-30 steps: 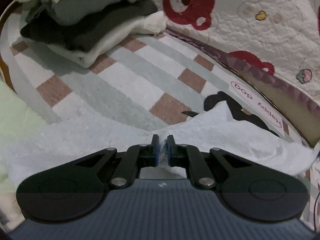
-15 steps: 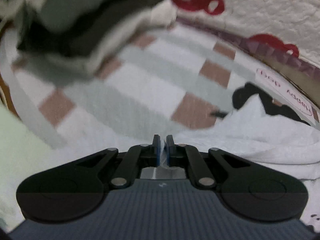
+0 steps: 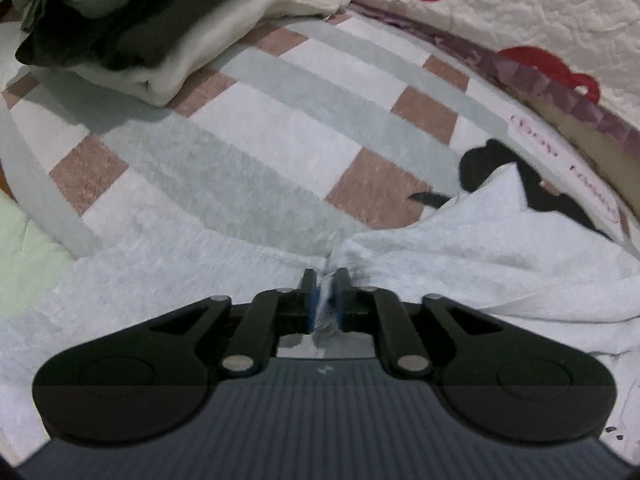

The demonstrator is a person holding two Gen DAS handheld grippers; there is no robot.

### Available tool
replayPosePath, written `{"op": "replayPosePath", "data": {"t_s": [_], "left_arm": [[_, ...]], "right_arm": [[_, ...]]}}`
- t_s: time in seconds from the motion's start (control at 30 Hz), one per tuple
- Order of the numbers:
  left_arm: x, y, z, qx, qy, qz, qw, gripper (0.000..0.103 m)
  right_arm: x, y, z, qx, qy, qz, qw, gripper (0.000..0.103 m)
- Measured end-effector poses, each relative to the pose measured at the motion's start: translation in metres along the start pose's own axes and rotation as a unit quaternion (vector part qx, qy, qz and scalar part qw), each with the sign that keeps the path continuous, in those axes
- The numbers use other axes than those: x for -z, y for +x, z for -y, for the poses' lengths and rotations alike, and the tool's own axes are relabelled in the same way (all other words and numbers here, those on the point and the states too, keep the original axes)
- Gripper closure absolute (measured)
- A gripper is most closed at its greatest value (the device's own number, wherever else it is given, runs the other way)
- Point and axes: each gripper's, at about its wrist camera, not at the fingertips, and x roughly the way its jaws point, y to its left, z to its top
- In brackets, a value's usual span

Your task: Fold clothes

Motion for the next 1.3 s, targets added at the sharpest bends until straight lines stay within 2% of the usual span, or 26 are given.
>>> {"op": "replayPosePath", "data": {"t_s": [0.07,0.13,0.2,0.27,0.3,0.33,0.4,0.47,0.5,0.57,0.63,0.7,0.73,0.87,1.0,1.07,1.13,1.23,1.27,1.3], "left_arm": [[0.001,0.001,0.001,-0.004,0.005,-0.002,1.0000,0.088],[0.001,0.002,0.001,-0.006,0.005,-0.004,1.0000,0.084],[0.002,0.003,-0.001,-0.005,0.000,-0.003,1.0000,0.081],[0.002,0.002,0.000,-0.002,0.006,-0.003,1.0000,0.084],[0.002,0.000,0.003,-0.005,0.018,0.001,0.9998,0.093],[0.003,-0.004,0.010,-0.013,0.037,0.010,0.9992,0.097],[0.000,-0.017,0.021,-0.021,0.069,0.033,0.9968,0.098],[-0.011,-0.048,0.030,-0.013,0.081,0.079,0.9935,0.098],[-0.017,-0.064,0.034,-0.009,0.087,0.101,0.9910,0.098],[-0.029,-0.095,0.042,-0.001,0.099,0.146,0.9842,0.098],[-0.041,-0.127,0.050,0.008,0.111,0.191,0.9753,0.098],[-0.052,-0.158,0.058,0.016,0.122,0.236,0.9640,0.098],[-0.054,-0.169,0.061,0.018,0.128,0.248,0.9601,0.098],[-0.042,-0.197,0.067,0.019,0.158,0.256,0.9535,0.098],[-0.028,-0.222,0.072,0.017,0.188,0.260,0.9467,0.098],[-0.021,-0.224,0.073,0.007,0.216,0.244,0.9455,0.098],[-0.021,-0.217,0.075,-0.005,0.243,0.219,0.9451,0.098],[-0.064,-0.170,0.097,-0.014,0.285,0.169,0.9433,0.098],[-0.084,-0.151,0.111,-0.026,0.304,0.171,0.9368,0.098],[-0.108,-0.131,0.128,-0.044,0.327,0.181,0.9265,0.098]], "right_arm": [[0.002,0.008,-0.012,0.020,-0.036,-0.005,0.999,0.048],[0.002,0.009,-0.023,0.002,-0.062,0.004,0.998,0.048],[0.000,0.012,-0.030,-0.033,-0.061,-0.003,0.998,0.054],[-0.003,0.016,-0.041,-0.027,-0.056,-0.018,0.998,0.098],[-0.005,0.015,-0.047,-0.021,-0.049,-0.016,0.998,0.097],[-0.007,0.013,-0.053,-0.013,-0.046,-0.011,0.999,0.098],[-0.011,-0.004,-0.068,0.016,-0.058,0.029,0.998,0.098],[-0.015,-0.035,-0.078,0.038,-0.064,0.098,0.992,0.099],[-0.015,-0.059,-0.081,0.048,-0.063,0.143,0.986,0.099],[-0.010,-0.114,-0.078,0.041,-0.038,0.230,0.971,0.100],[0.001,-0.154,-0.080,0.062,-0.050,0.288,0.954,0.100],[0.016,-0.182,-0.085,0.093,-0.082,0.320,0.939,0.100],[0.023,-0.190,-0.084,0.091,-0.086,0.322,0.938,0.100],[0.051,-0.220,-0.082,0.081,-0.097,0.330,0.935,0.100],[0.067,-0.250,-0.075,-0.001,-0.052,0.314,0.948,0.100],[0.070,-0.260,-0.065,-0.072,-0.014,0.284,0.956,0.100],[0.071,-0.261,-0.065,-0.087,-0.016,0.263,0.961,0.100],[0.056,-0.247,-0.070,-0.031,-0.057,0.241,0.968,0.100],[0.040,-0.237,-0.063,-0.032,-0.042,0.241,0.969,0.100],[0.024,-0.227,-0.057,-0.033,-0.027,0.240,0.970,0.100]]}}
